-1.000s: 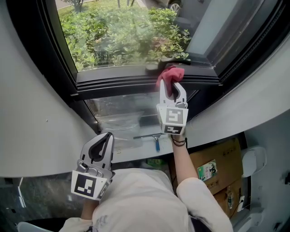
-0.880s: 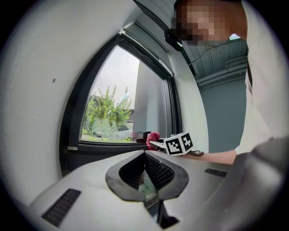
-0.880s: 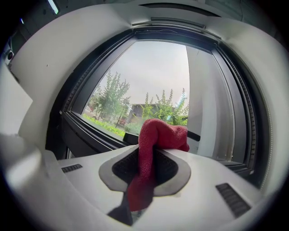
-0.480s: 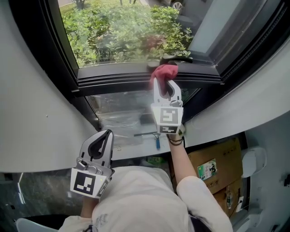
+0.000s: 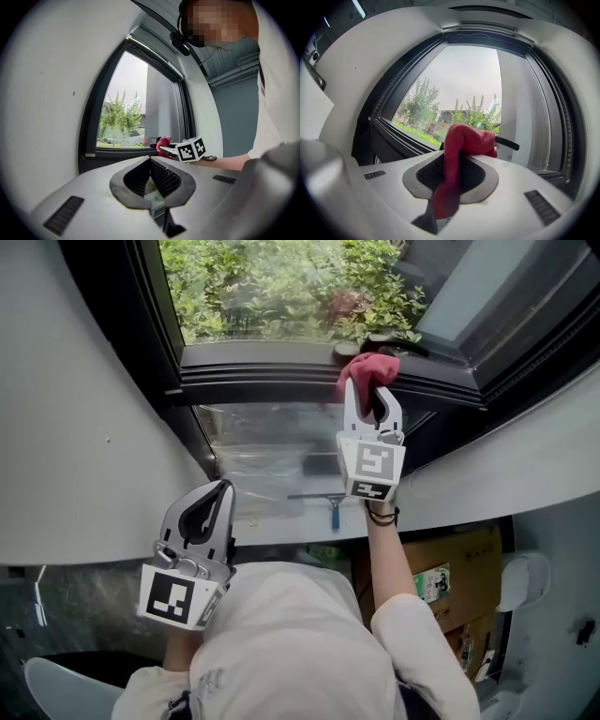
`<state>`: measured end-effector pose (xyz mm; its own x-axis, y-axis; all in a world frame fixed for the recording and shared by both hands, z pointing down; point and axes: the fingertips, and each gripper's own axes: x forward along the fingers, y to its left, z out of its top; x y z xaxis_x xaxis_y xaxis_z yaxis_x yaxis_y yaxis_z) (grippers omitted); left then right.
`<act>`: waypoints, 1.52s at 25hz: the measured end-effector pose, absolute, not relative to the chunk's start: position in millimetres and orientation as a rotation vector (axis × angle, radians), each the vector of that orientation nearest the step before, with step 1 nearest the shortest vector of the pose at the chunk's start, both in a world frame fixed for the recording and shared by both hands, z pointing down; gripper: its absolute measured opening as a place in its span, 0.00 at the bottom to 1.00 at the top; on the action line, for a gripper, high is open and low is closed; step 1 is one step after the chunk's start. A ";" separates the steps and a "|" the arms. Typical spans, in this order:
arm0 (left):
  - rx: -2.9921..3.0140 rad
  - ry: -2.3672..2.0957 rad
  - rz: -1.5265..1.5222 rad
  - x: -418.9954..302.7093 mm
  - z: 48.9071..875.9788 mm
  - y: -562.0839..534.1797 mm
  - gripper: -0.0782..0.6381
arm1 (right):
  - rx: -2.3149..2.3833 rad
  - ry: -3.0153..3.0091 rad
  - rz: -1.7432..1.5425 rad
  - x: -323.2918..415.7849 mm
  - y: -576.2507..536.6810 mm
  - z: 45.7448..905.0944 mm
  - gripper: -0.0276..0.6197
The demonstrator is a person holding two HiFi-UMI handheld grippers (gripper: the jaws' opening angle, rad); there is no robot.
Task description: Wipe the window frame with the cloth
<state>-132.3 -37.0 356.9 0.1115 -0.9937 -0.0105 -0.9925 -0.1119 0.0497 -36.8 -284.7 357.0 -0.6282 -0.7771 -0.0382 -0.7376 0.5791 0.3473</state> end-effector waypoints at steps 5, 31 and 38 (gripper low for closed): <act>2.264 -2.146 -0.046 -145.5 353.4 -27.8 0.12 | 1.274 -2.680 -0.507 -34.3 -286.0 355.2 0.16; 2.155 -2.194 -0.015 -145.3 367.3 -18.8 0.12 | 0.975 -2.885 -0.404 39.9 -211.2 339.6 0.18; 2.129 -2.216 -0.017 -118.1 366.6 -8.7 0.12 | 0.949 -2.865 -0.212 114.1 -143.6 371.9 0.18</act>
